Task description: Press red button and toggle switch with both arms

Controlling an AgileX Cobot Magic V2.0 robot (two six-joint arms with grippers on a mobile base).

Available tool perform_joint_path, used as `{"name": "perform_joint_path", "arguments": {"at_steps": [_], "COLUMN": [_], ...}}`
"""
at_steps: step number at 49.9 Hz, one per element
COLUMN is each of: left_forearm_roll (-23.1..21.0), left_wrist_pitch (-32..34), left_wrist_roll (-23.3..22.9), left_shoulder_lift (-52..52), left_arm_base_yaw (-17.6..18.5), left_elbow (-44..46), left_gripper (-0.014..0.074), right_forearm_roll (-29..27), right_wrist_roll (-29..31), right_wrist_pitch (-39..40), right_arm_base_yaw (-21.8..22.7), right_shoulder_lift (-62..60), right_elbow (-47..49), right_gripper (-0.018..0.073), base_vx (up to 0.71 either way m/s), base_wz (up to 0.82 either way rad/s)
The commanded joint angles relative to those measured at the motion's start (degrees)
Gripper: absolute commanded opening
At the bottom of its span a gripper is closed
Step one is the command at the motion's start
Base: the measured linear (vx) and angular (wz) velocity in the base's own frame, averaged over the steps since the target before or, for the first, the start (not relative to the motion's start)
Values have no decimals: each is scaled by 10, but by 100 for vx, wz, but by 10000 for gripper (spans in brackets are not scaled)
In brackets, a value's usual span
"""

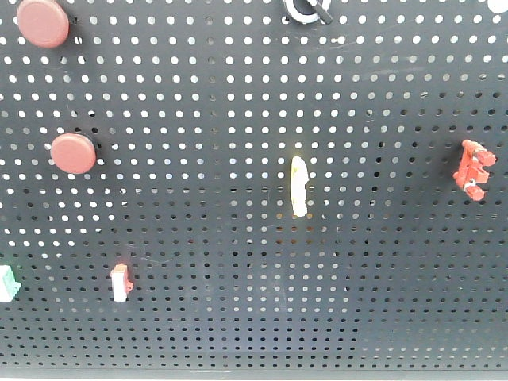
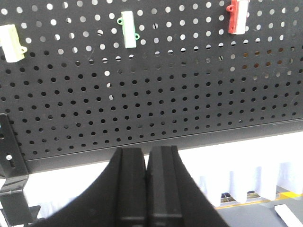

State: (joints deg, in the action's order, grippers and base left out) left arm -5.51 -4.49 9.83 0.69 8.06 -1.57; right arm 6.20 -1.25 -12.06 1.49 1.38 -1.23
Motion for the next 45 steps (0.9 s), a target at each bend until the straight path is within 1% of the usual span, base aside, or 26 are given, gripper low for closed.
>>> {"name": "perform_joint_path", "arguments": {"at_steps": [1,6,11,15,45], "left_forearm_roll": [-2,-2,-2,-2,-2], "left_wrist_pitch": [45,41,41,41,41], "left_wrist_roll": [-5,-5,-5,-5,-5], "left_shoulder_lift": [3,3,2,2,2], "left_arm_base_yaw": [0,0,0,0,0], "left_elbow": [-19,-19,-19,-19,-19], "left_gripper": [1,1,1,1,1], "right_forearm_roll": [-6,-13,-27,-28,-25], "right_wrist_roll": [-29,-25,-26,-26,-24], "right_wrist_pitch": [43,51,86,105,109], "right_arm_base_yaw": [6,9,9,9,9], "right_shoulder_lift": [-29,-26,-30,-30,-30], "right_elbow": [-11,-11,-12,-12,-12], "right_gripper": [-3,-3,-3,-3,-3], "base_vx": [0,0,0,0,0], "base_wz": [0,0,0,0,0]}}
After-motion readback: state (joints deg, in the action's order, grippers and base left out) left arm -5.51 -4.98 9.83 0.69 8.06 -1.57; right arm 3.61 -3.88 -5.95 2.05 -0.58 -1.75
